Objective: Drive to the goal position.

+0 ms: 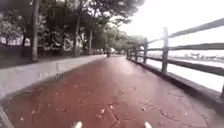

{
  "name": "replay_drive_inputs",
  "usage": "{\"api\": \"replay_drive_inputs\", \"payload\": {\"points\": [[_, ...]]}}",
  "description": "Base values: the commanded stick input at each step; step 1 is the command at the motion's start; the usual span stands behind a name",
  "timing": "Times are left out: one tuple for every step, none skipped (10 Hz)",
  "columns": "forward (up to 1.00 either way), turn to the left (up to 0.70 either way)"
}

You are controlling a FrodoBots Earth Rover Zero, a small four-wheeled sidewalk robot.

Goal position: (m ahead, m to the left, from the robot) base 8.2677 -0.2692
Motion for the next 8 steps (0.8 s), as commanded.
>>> {"api": "replay_drive_inputs", "payload": {"points": [[0.5, 0.0], [0.5, 0.0], [0.5, 0.0], [0.5, 0.0], [0.5, 0.0], [0.5, 0.0], [0.5, 0.0], [0.5, 0.0]]}}
